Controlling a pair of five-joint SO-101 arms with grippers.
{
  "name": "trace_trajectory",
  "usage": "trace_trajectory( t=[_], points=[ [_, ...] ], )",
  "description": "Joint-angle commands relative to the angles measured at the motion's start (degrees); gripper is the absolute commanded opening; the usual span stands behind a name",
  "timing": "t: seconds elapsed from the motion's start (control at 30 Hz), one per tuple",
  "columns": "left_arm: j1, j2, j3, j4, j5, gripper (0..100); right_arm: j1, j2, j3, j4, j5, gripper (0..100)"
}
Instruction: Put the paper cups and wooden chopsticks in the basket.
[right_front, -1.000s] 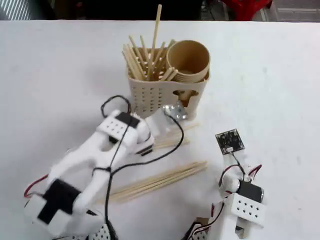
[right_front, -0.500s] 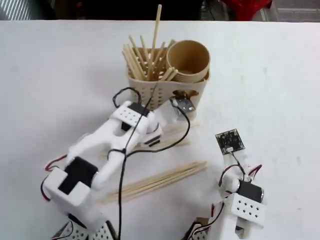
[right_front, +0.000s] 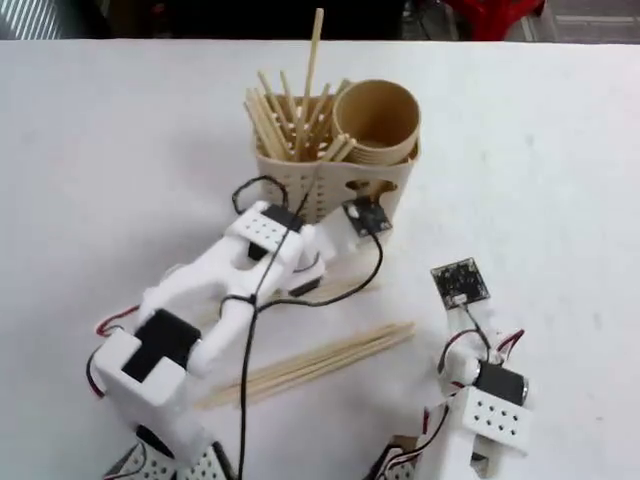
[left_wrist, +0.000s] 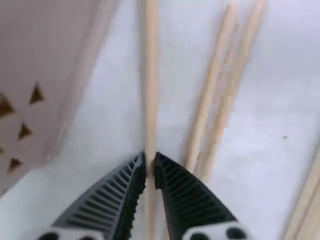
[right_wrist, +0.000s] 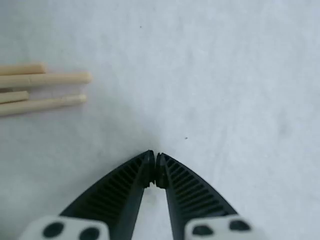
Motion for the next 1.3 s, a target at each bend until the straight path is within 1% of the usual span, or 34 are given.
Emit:
trace_trajectory(
  t=[0.0, 0.17, 0.27, 0.37, 0.67, 0.77, 0.87, 0.93, 1.0, 1.07, 1.13, 1.27],
  points=[
    [0.31, -0.22, -1.14, 2.46, -0.62, 2, 0.31, 0.31, -1.76, -0.92, 0.62, 1.7],
    [1.98, -0.84, -1.05, 6.07, -0.7, 2, 0.31, 0.31, -1.76, -0.92, 0.62, 1.7],
    [4.09, -4.79, -0.53, 8.88, -0.62, 2, 0.22, 0.31, -1.76, -0.92, 0.62, 1.7],
    [5.41, -11.74, -0.53, 12.84, -0.35, 2, 0.22, 0.31, -1.76, -0.92, 0.62, 1.7],
    [5.58, -36.18, -1.14, 25.58, -0.62, 2, 0.22, 0.31, -1.76, -0.92, 0.62, 1.7],
    [5.58, -44.18, -1.49, 26.37, -0.7, 2, 0.22, 0.31, -1.76, -0.92, 0.62, 1.7],
    [5.23, -50.68, -5.63, 25.93, -0.18, 2, 0.22, 0.31, -1.76, -0.92, 0.62, 1.7],
    [4.97, -53.93, -10.64, 24.7, -0.09, 2, 0.22, 0.31, -1.76, -0.92, 0.62, 1.7],
    [3.82, -55.34, -16.44, 21.63, 0.53, 2, 0.22, 0.31, -1.76, -0.92, 0.62, 1.7],
    [2.42, -54.9, -21.45, 16.97, 4.13, 2, 0.22, 0.31, -1.76, -0.92, 0.62, 1.7],
    [0.75, -53.05, -24.26, 10.55, 8.26, 2, 0.22, 0.31, -1.76, -0.92, 0.62, 1.7],
    [-1.71, -46.55, -23.74, -5.27, 16.53, 2, 0.31, 0.31, -1.76, -0.92, 0.62, 1.7]
  ],
)
